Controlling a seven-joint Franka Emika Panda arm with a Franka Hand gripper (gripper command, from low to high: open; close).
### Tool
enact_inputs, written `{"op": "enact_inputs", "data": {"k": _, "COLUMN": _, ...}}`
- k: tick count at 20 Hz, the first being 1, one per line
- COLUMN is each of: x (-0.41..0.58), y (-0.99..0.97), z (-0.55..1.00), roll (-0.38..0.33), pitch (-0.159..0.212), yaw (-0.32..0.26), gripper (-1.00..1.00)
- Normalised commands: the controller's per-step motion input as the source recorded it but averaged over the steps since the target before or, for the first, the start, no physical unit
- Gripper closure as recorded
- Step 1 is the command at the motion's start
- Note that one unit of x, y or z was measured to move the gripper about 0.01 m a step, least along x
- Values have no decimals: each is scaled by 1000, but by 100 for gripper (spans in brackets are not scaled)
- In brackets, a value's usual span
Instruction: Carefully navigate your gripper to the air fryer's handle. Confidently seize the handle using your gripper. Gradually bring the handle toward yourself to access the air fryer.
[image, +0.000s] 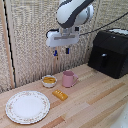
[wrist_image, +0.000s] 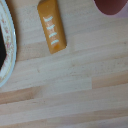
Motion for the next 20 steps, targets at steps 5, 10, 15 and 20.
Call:
{"op": "enact_inputs", "data": {"k": 5, "x": 103, "y": 1, "z": 0, "roll": -134, "pitch": 1, "yaw": -351, "gripper": -100}}
{"op": "enact_inputs", "data": {"k": 10, "x": 226, "y": -37, "z": 11, "roll": -206, "pitch": -2, "yaw": -337, "gripper": -100}}
{"op": "enact_inputs", "data": {"k": 15, "x": 320, "y": -67, "z": 99, "roll": -256, "pitch": -38, "yaw": -277, "gripper": -100}}
{"op": "enact_inputs", "data": {"k": 20, "x": 301, "y": -94, "z": 15, "roll": -323, "pitch": -62, "yaw": -232, "gripper": -100}}
